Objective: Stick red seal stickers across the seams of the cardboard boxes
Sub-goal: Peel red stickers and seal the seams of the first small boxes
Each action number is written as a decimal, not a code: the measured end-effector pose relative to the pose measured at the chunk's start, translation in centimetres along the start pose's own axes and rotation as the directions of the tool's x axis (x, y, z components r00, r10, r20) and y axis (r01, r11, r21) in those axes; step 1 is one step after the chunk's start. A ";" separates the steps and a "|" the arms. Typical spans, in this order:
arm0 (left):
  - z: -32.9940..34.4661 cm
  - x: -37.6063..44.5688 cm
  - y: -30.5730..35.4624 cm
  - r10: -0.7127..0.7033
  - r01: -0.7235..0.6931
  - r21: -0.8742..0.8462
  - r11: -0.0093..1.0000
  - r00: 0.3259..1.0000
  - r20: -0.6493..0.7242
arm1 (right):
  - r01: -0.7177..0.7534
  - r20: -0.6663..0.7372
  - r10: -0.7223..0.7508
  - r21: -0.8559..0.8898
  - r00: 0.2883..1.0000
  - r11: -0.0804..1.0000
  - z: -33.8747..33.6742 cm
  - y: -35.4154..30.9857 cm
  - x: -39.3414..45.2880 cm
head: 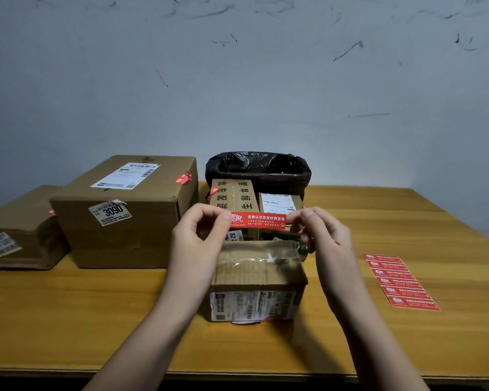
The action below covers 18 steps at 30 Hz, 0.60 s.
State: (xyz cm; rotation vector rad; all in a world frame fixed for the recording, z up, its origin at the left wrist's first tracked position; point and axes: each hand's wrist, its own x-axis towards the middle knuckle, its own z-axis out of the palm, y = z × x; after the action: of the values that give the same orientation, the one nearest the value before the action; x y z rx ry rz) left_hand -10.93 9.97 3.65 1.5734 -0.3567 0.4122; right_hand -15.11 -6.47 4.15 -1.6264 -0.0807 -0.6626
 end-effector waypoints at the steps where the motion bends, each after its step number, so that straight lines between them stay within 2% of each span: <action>1: 0.0 0.0 -0.1 -0.005 0.005 0.003 1.000 1.000 -0.002 | -0.004 -0.010 0.005 0.025 1.000 1.000 0.0 -0.1 0.0; 12: 0.3 -0.2 -0.1 -0.049 0.049 0.035 0.998 0.999 -0.004 | -0.052 -0.029 0.049 -0.126 0.998 0.991 0.0 0.2 0.1; 18: 0.3 -0.2 -0.1 -0.082 0.082 0.035 0.996 0.997 0.011 | -0.120 -0.052 0.118 -0.042 0.992 0.992 0.0 1.1 0.3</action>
State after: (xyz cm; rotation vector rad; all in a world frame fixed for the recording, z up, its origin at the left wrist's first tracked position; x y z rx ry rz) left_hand -11.02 9.71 3.42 1.6190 -0.2947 0.3473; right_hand -14.42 -6.76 3.33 -1.6430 0.0673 -0.6166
